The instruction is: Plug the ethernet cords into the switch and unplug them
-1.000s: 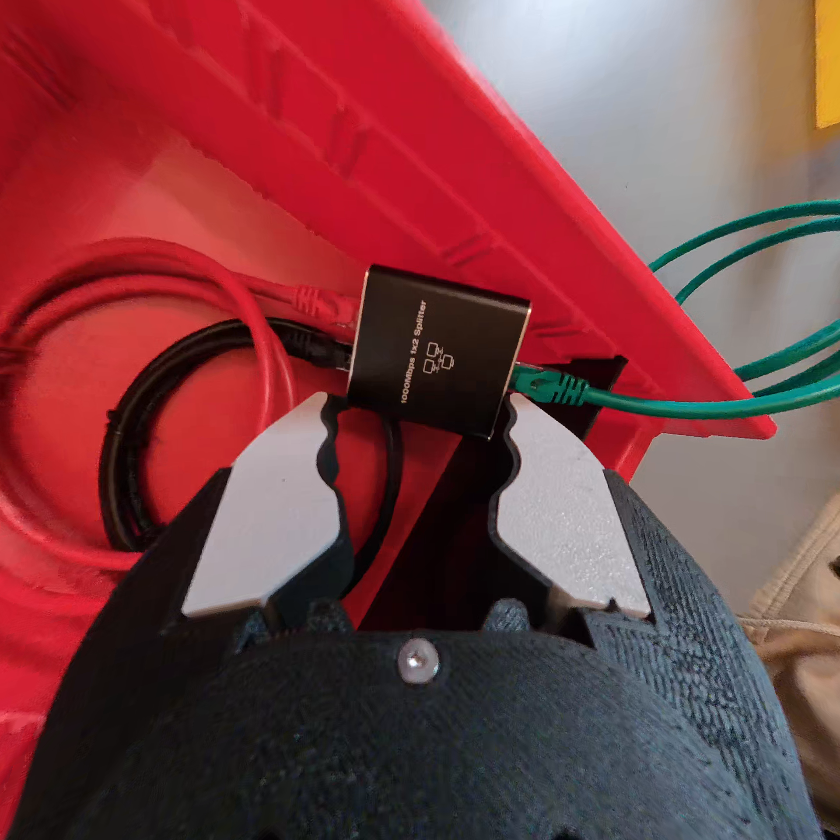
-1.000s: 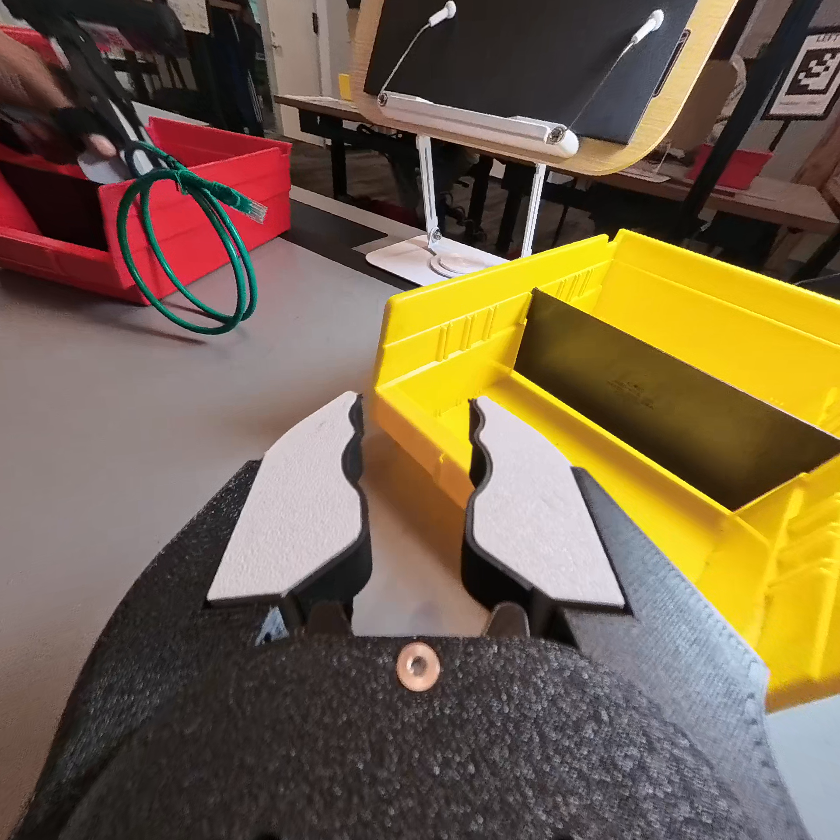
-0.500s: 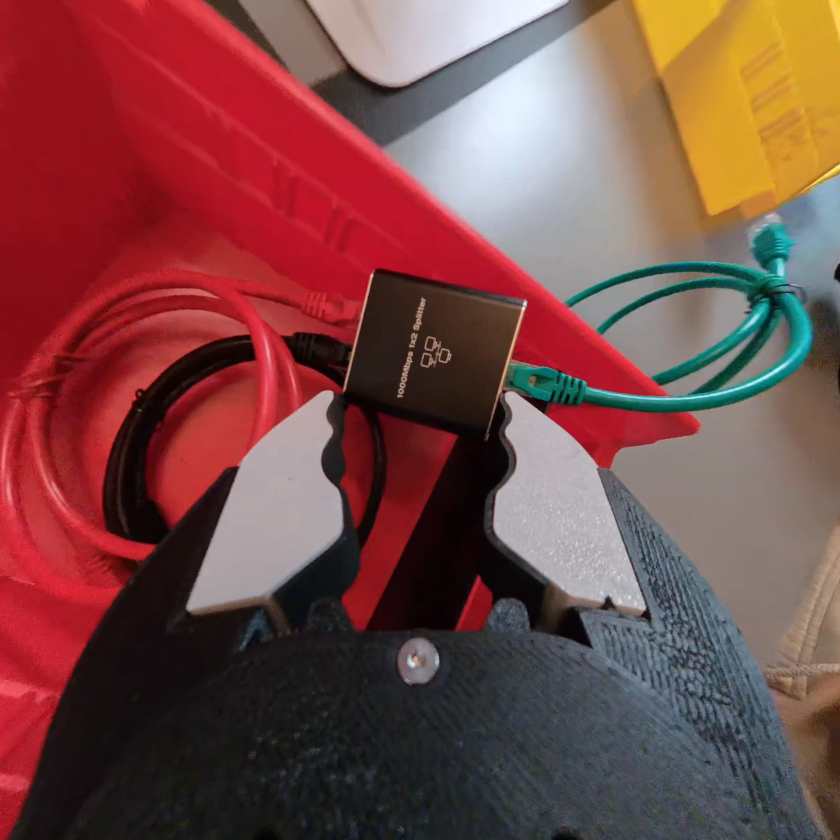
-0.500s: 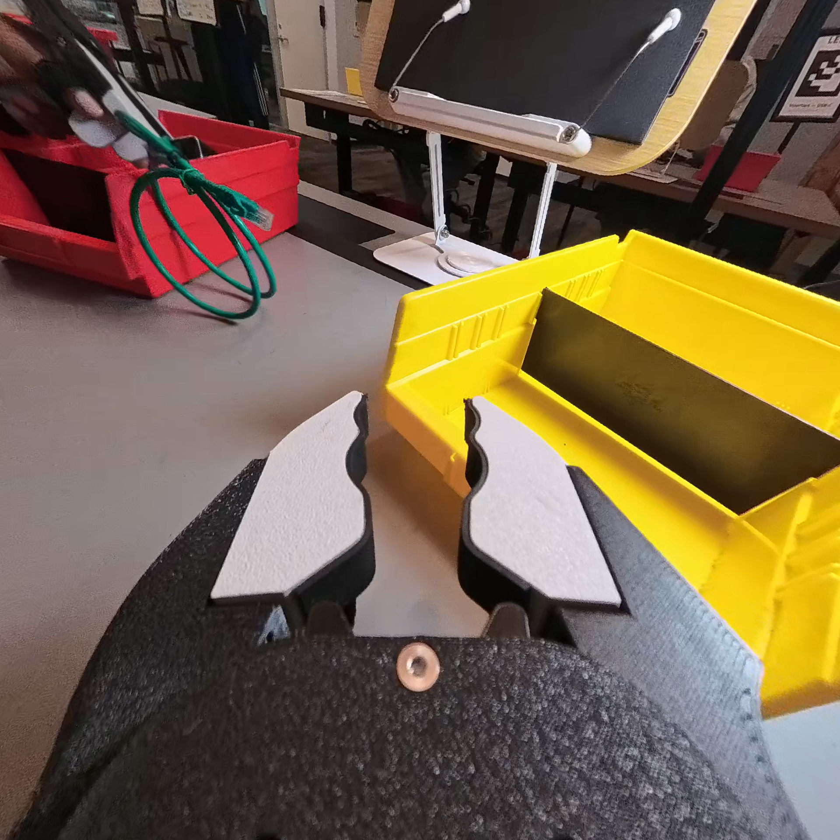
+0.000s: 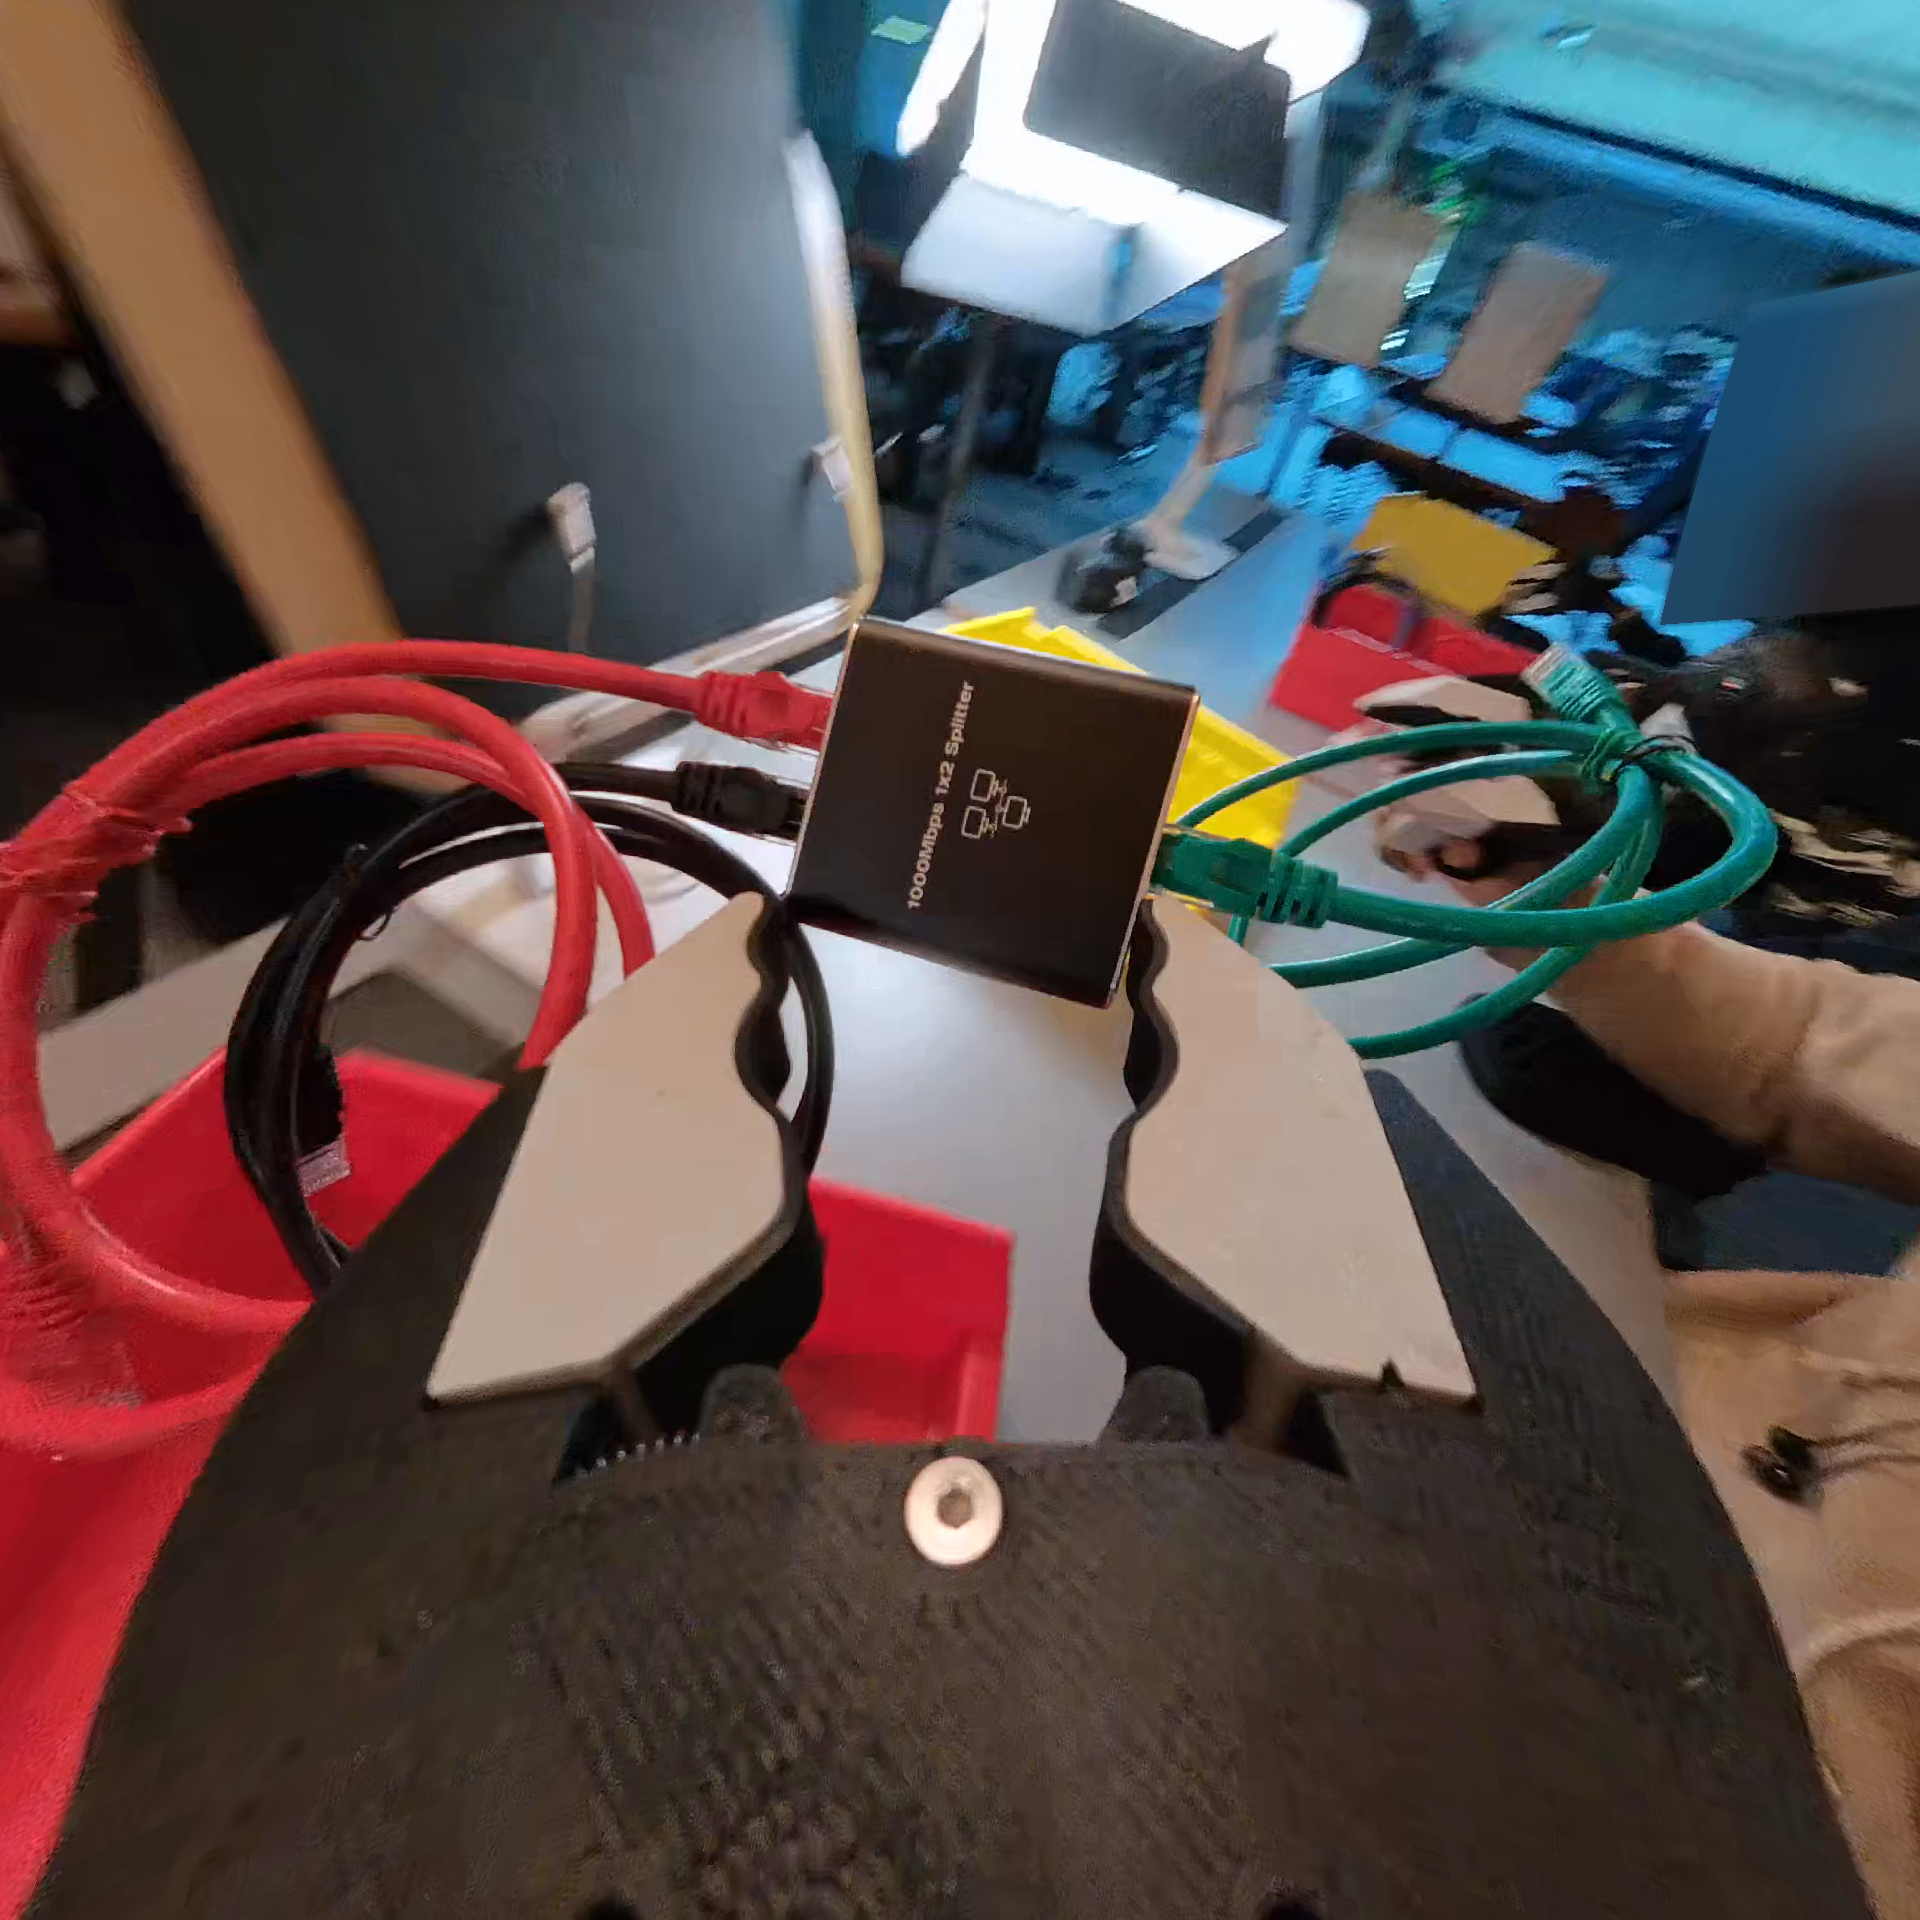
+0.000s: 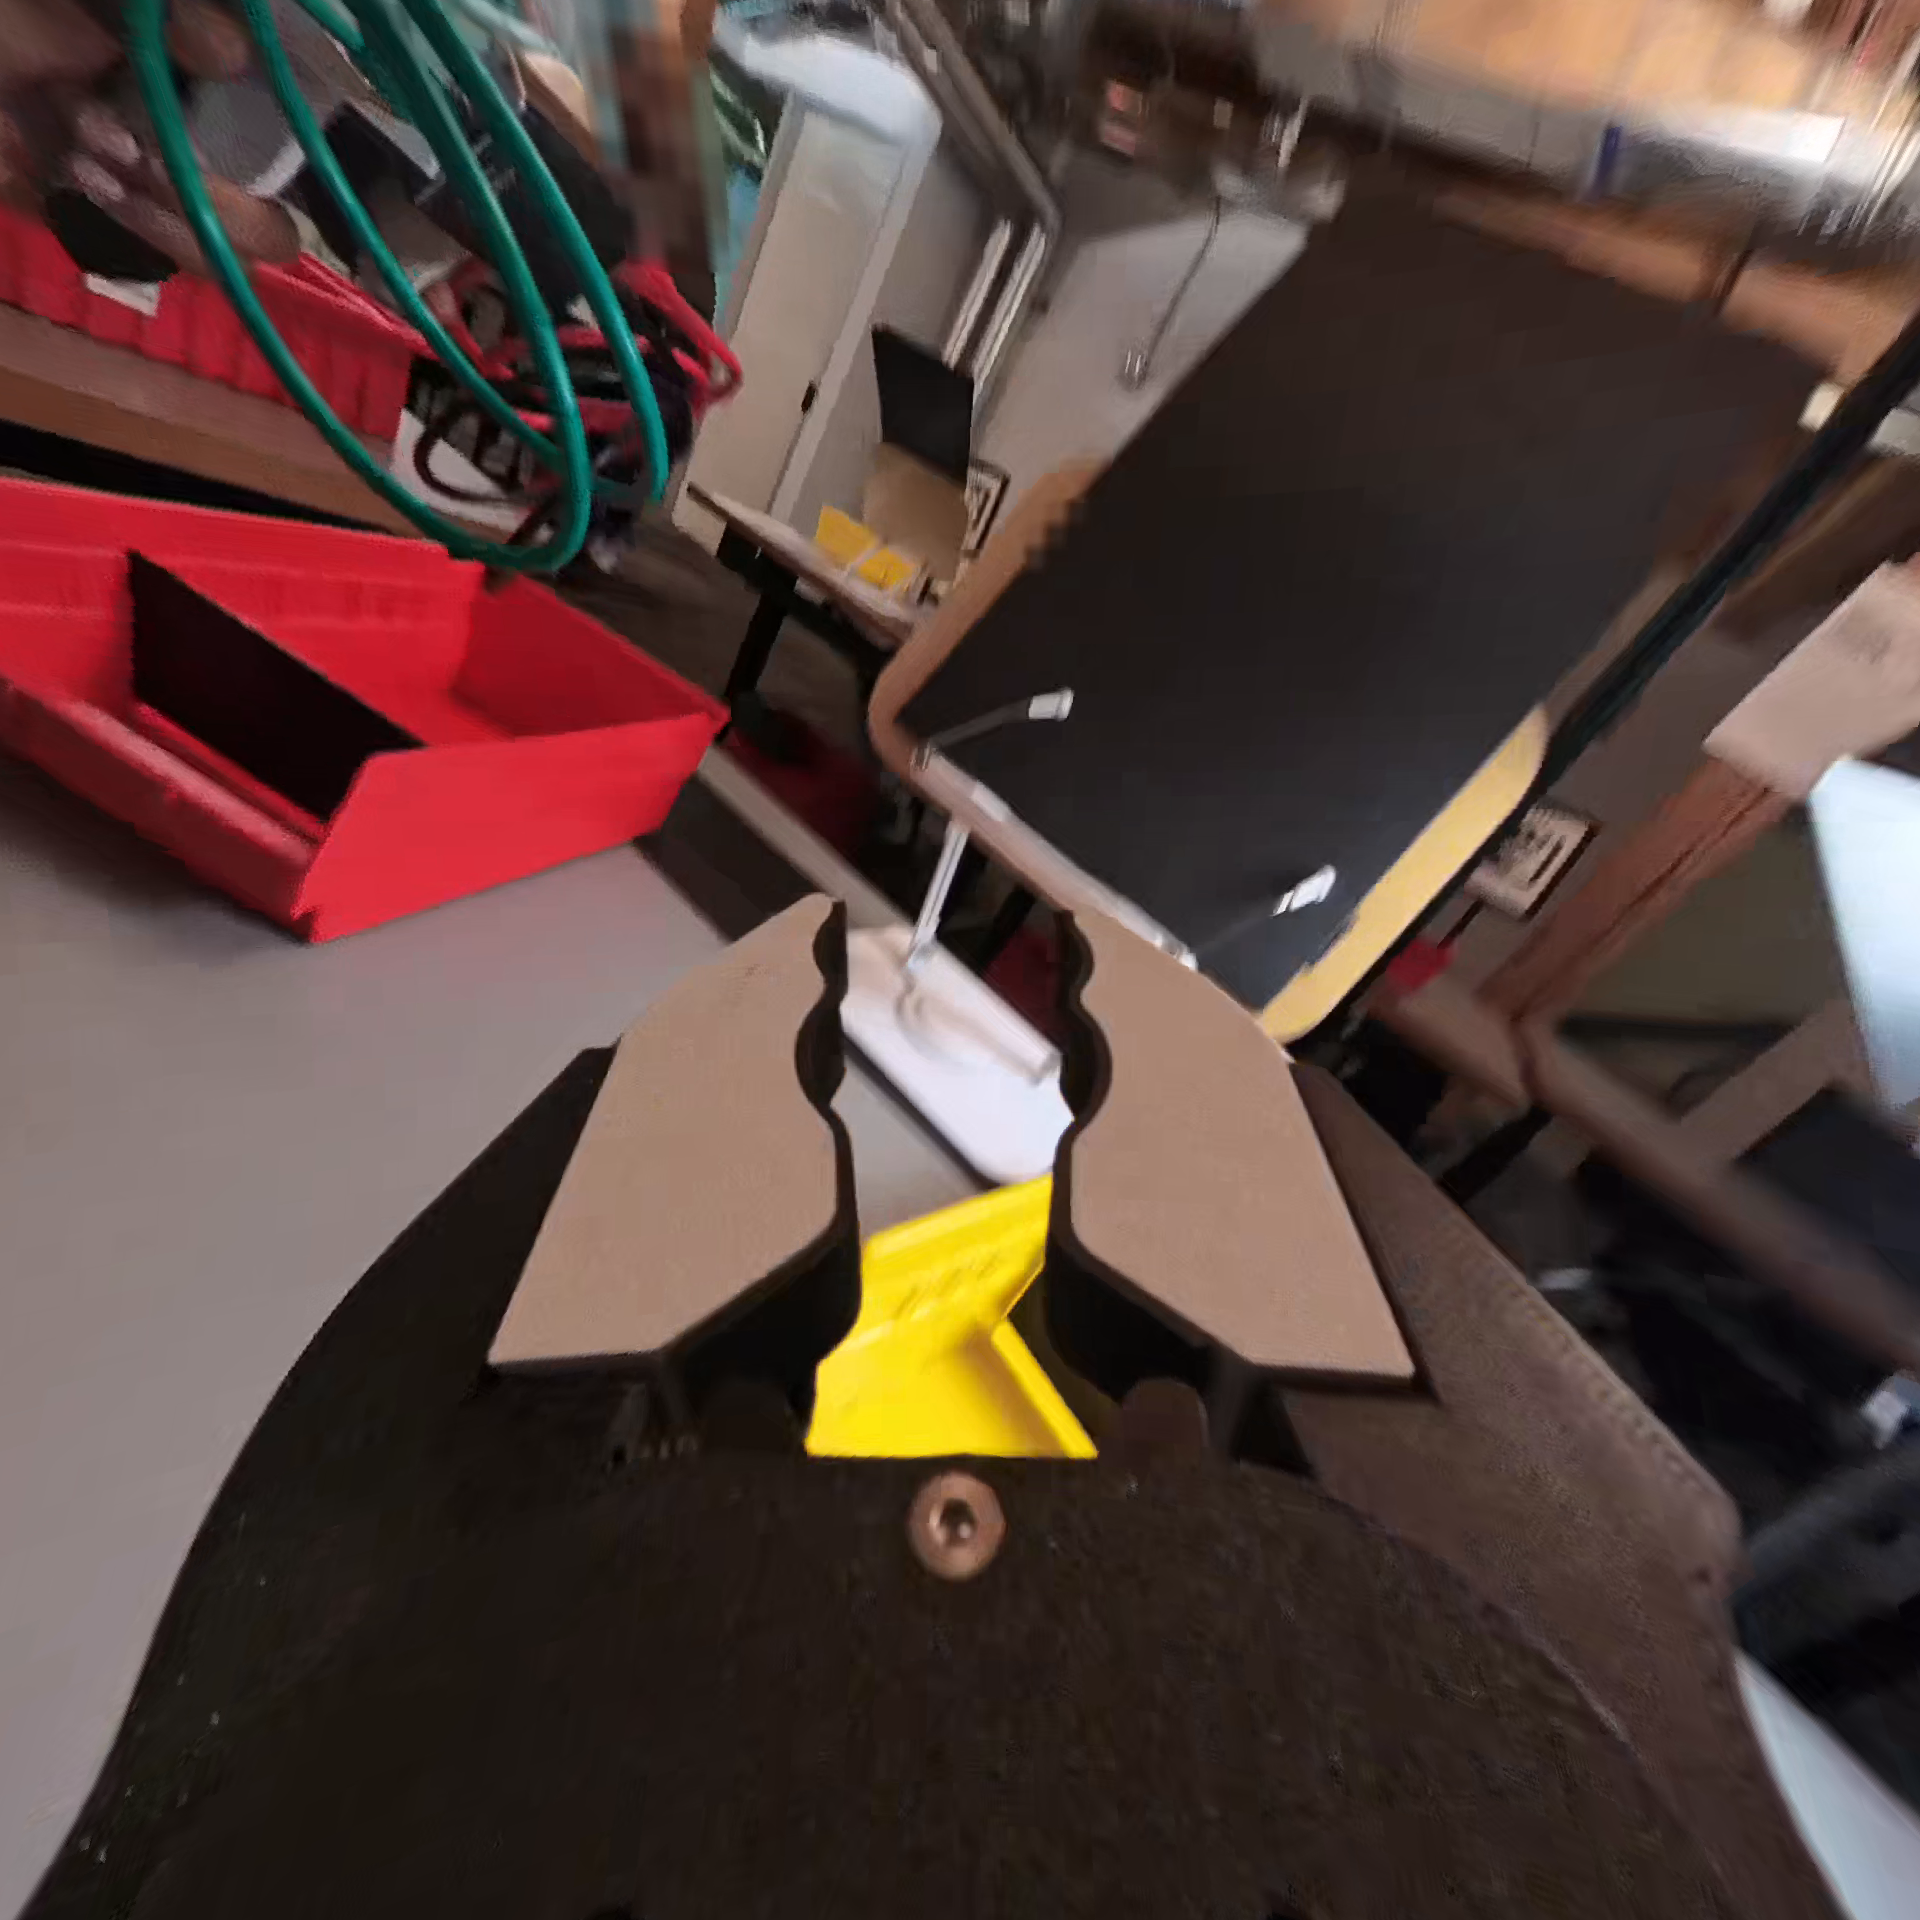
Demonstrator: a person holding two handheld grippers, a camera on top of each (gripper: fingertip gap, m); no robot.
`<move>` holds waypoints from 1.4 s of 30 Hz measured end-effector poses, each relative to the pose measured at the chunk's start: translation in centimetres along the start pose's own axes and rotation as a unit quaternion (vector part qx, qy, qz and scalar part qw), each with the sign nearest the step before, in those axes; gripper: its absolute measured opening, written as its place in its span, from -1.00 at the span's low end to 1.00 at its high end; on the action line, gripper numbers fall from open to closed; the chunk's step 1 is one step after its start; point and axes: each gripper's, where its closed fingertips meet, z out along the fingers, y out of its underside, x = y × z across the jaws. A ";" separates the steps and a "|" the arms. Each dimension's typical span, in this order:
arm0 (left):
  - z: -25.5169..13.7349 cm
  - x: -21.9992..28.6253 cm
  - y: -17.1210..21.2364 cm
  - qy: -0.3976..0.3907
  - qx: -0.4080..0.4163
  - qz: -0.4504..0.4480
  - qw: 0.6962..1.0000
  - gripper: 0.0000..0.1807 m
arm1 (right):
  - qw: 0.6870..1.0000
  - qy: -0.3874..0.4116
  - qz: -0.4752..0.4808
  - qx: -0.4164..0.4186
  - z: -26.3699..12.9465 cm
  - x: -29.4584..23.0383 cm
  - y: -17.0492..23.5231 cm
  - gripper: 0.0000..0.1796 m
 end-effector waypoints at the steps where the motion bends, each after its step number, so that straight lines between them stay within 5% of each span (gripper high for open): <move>1: 0.2 2.1 -0.6 0.027 0.012 0.016 0.999 -0.29 | 0.999 -0.002 -0.024 0.022 0.3 0.3 -2.1 -0.60; 7: 2.6 13.8 -0.3 0.230 0.049 0.058 0.970 -0.30 | 0.985 -0.121 -0.090 0.087 1.5 -2.8 -10.2 -0.57; 15: 8.7 19.5 7.3 0.380 -0.045 0.033 0.923 -0.31 | 0.947 -0.231 -0.218 0.041 2.7 -11.3 -7.0 -0.32; 16: 9.1 19.7 7.8 0.386 -0.048 0.035 0.921 -0.43 | 0.938 -0.251 -0.236 0.029 2.6 -12.3 -6.2 -0.26; 18: 9.0 19.5 7.2 0.401 -0.012 0.011 0.916 -0.93 | 0.917 -0.279 -0.286 -0.009 2.5 -13.8 -3.9 -0.66; 21: 9.4 18.2 7.7 0.360 -0.016 0.014 0.933 -0.95 | 0.920 -0.304 -0.240 -0.058 3.5 -15.3 -1.8 -0.71; 27: 8.1 13.2 4.4 0.247 0.066 -0.046 0.966 -0.84 | 0.950 -0.166 -0.263 -0.033 5.9 -11.0 -1.8 -0.70; 32: 8.6 9.8 4.6 0.185 0.071 -0.145 0.969 -0.66 | 0.916 -0.008 -0.400 0.023 6.5 -8.5 -3.1 -0.70; 36: 10.5 10.9 5.6 0.242 0.061 -0.244 0.937 -0.48 | 0.883 0.070 -0.460 0.053 6.9 -8.7 -2.9 -0.71; 42: 14.3 12.6 9.5 0.266 -0.011 -0.325 0.907 -0.39 | 0.870 0.074 -0.486 0.040 8.1 -10.1 0.3 -0.70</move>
